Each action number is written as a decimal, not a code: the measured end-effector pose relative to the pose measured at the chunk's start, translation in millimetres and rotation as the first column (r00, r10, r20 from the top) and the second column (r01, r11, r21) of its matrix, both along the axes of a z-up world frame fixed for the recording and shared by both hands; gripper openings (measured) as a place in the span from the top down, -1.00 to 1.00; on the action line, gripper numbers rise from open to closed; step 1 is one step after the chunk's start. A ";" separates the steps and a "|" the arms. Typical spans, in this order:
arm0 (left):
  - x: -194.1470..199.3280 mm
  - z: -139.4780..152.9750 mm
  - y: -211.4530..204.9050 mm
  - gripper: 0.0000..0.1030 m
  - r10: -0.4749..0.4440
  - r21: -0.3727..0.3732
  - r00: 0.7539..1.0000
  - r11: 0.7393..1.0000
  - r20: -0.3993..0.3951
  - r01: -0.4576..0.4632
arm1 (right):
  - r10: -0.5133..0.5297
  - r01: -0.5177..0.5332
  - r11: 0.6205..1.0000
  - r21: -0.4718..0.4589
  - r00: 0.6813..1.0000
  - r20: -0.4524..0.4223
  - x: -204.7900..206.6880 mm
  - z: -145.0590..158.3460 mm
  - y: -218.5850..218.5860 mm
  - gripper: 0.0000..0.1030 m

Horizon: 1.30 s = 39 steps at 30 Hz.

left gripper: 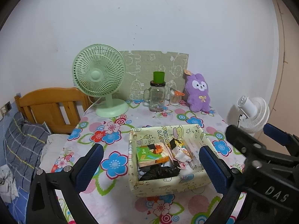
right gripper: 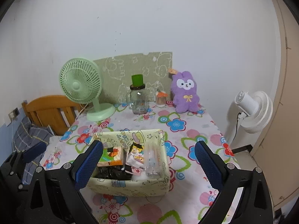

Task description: Organize soft objects

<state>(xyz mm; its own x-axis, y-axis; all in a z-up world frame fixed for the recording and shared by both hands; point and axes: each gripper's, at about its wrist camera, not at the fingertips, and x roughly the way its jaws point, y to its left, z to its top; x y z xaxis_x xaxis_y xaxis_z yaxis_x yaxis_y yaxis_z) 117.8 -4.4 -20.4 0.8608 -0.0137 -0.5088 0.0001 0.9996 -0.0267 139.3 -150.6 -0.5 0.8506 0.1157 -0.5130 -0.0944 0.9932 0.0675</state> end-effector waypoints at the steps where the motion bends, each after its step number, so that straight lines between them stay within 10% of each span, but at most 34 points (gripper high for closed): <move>1: -3.9 1.7 1.7 -0.99 0.005 -0.002 1.000 1.000 0.005 -0.005 | -0.004 0.004 1.000 -0.002 1.000 0.005 -3.9 1.9 -1.4 -0.94; 39: -94.6 25.7 17.2 -0.99 0.055 -0.018 0.993 0.998 0.104 -0.053 | -0.039 0.040 0.999 -0.010 0.992 0.118 -97.2 26.8 -27.9 -0.94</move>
<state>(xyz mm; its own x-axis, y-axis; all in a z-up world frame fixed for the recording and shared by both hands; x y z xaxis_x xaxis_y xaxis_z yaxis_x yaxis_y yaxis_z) 23.1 12.7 5.3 0.9089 0.0274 -0.4162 -0.0504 0.9977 -0.0443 42.2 -178.5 26.3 0.9089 0.0753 -0.4101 -0.0617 0.9970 0.0465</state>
